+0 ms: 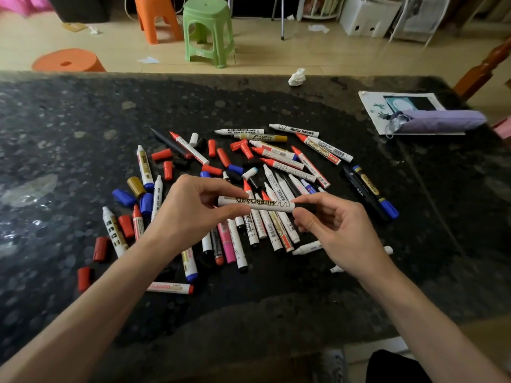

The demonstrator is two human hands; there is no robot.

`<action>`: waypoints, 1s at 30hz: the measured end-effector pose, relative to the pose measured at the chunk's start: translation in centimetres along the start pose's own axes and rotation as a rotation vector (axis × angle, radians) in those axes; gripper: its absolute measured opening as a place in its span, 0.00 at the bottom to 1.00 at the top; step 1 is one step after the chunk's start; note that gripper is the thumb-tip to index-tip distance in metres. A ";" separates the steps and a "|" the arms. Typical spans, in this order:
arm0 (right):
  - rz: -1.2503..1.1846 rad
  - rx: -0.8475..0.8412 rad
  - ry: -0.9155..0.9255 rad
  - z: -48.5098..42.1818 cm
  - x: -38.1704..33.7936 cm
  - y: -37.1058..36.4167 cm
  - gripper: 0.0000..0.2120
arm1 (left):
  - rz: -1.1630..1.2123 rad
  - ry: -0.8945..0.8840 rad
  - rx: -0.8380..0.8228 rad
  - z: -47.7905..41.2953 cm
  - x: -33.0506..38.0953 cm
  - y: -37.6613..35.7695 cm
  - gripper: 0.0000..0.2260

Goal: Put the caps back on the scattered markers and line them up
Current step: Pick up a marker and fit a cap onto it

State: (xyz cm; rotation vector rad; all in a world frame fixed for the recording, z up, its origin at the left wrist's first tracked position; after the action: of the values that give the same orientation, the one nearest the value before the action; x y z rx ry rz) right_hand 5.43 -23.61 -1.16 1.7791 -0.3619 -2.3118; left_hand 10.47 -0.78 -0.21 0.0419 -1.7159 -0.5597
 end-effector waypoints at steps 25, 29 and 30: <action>-0.323 0.028 -0.110 -0.7 0.2 3.2 0.11 | -0.055 -0.056 -0.144 -0.3 0.3 -3.4 0.25; -0.520 0.247 -0.150 -1.5 1.4 7.5 0.06 | -0.073 -0.065 -0.090 -0.6 0.4 -3.0 0.27; -0.534 0.328 -0.153 -1.7 1.8 9.0 0.04 | -0.065 -0.061 -0.080 -0.7 0.3 -3.0 0.26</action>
State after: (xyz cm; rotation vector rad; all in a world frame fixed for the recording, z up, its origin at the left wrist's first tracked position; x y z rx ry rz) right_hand 6.67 -32.80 -0.42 2.0534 -0.3361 -2.9096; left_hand 10.22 -3.72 -1.01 0.0241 -1.7547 -0.6831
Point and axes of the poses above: each hand's wrist, its own z-axis away from the middle knuckle, its own y-axis out of the back of the hand, x = y × z, the point moved 8 cm from there along -z, towards the middle knuckle, and after that the axes turned 11 degrees about -y, right-handed, at the moved point
